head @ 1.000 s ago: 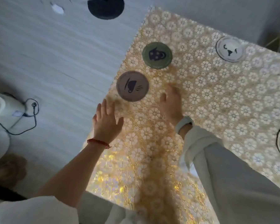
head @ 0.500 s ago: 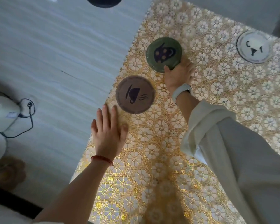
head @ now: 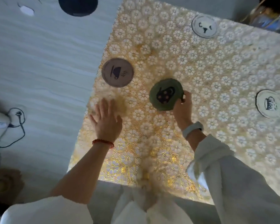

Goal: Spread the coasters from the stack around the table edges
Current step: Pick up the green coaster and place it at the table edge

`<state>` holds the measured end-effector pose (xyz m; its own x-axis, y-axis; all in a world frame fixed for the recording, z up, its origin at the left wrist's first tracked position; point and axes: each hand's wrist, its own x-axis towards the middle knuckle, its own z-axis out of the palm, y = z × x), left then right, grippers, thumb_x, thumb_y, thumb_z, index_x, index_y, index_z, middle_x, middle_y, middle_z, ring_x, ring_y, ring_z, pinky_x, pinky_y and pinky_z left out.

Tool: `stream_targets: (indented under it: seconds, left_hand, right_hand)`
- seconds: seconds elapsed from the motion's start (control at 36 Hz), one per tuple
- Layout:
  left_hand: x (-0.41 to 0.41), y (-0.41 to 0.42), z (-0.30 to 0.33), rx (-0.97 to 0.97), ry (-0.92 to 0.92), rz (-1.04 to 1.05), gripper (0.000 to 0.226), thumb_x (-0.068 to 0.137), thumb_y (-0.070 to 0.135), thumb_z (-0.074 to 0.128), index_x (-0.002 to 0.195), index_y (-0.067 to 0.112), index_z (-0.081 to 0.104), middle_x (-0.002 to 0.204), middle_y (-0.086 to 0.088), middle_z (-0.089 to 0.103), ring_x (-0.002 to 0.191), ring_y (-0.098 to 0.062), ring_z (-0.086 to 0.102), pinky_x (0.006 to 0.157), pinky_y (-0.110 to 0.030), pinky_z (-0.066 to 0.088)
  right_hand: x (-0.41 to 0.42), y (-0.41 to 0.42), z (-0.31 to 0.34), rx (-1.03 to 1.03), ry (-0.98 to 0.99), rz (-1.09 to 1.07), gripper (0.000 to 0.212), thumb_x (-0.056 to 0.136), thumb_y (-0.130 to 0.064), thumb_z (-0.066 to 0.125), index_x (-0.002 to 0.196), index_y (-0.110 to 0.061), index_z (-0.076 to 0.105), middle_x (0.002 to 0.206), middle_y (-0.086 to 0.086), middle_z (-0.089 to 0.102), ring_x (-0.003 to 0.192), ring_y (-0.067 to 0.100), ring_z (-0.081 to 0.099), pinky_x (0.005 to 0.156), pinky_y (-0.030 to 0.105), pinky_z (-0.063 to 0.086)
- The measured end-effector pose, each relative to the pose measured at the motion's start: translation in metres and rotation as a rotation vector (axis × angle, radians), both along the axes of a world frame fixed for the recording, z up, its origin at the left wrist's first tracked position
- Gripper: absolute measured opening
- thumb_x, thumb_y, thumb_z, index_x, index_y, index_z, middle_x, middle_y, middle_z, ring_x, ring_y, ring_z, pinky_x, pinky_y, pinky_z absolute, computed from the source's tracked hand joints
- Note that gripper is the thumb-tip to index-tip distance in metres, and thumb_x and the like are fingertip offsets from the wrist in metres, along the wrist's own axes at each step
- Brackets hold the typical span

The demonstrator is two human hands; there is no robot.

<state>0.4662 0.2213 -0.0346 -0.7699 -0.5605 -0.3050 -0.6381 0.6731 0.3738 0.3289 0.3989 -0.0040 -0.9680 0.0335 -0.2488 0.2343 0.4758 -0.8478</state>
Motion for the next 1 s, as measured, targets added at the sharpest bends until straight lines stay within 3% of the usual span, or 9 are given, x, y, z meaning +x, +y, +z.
stream_targets:
  seconds: [0.11,0.25,0.36,0.58,0.69,0.81,1.0]
  left_hand:
    - [0.047,0.054,-0.001,0.074,-0.004,-0.083,0.063,0.089,0.030,0.039,0.144,0.018,0.010,0.156,-0.010,0.004,0.143,-0.028,-0.001,0.112,-0.061,0.002]
    - [0.101,0.111,-0.004,0.095,-0.053,-0.236,0.069,0.079,0.047,0.012,0.143,0.020,0.016,0.155,-0.014,0.010,0.143,-0.032,0.002,0.112,-0.059,0.001]
    - [0.129,0.145,-0.005,0.097,-0.042,-0.352,0.059,0.081,0.040,0.030,0.135,0.019,0.034,0.148,-0.016,0.033,0.138,-0.035,0.024,0.108,-0.064,0.019]
    - [0.127,0.171,-0.011,0.059,0.003,-0.528,0.066,0.077,0.048,0.053,0.134,0.022,0.033,0.149,-0.008,0.029,0.140,-0.029,0.015,0.109,-0.061,0.013]
    - [0.115,0.175,-0.018,0.010,0.018,-0.586,0.079,0.071,0.059,0.051,0.135,0.017,0.032,0.150,-0.011,0.028,0.139,-0.032,0.018,0.106,-0.066,0.018]
    - [0.108,0.180,-0.020,0.028,-0.001,-0.610,0.097,0.065,0.056,0.068,0.140,0.014,0.024,0.154,-0.011,0.015,0.142,-0.035,0.004,0.108,-0.065,0.002]
    - [0.103,0.179,-0.018,0.015,-0.031,-0.628,0.104,0.063,0.060,0.068,0.143,0.018,0.015,0.156,-0.009,0.004,0.143,-0.033,-0.003,0.110,-0.062,0.000]
  right_hand:
    - [0.039,0.066,0.002,0.109,-0.110,0.151,0.033,0.089,0.004,0.033,0.118,-0.006,0.048,0.106,0.009,0.052,0.100,0.022,0.048,0.091,0.046,0.047]
    - [0.088,0.126,0.014,0.226,-0.213,0.407,0.034,0.089,0.005,0.034,0.114,-0.005,0.054,0.104,0.008,0.056,0.100,0.023,0.050,0.083,0.031,0.040]
    - [0.118,0.154,0.009,0.360,-0.279,0.583,0.033,0.091,-0.004,0.041,0.116,-0.018,0.056,0.116,0.015,0.061,0.107,0.030,0.055,0.089,0.038,0.049]
    - [0.133,0.161,0.010,0.486,-0.056,0.570,0.033,0.089,-0.021,0.034,0.117,-0.028,0.052,0.121,0.013,0.057,0.103,0.033,0.057,0.085,0.052,0.052]
    - [0.147,0.171,0.000,0.568,-0.116,0.482,0.035,0.089,-0.012,0.039,0.122,-0.019,0.044,0.121,0.018,0.049,0.101,0.035,0.052,0.086,0.053,0.050]
    - [0.165,0.175,-0.006,0.502,-0.134,0.422,0.035,0.088,-0.007,0.039,0.122,-0.013,0.042,0.120,0.018,0.044,0.105,0.032,0.047,0.094,0.048,0.045]
    - [0.186,0.173,-0.010,0.463,-0.144,0.322,0.041,0.085,-0.006,0.042,0.126,-0.006,0.036,0.120,0.021,0.040,0.106,0.036,0.044,0.091,0.051,0.046]
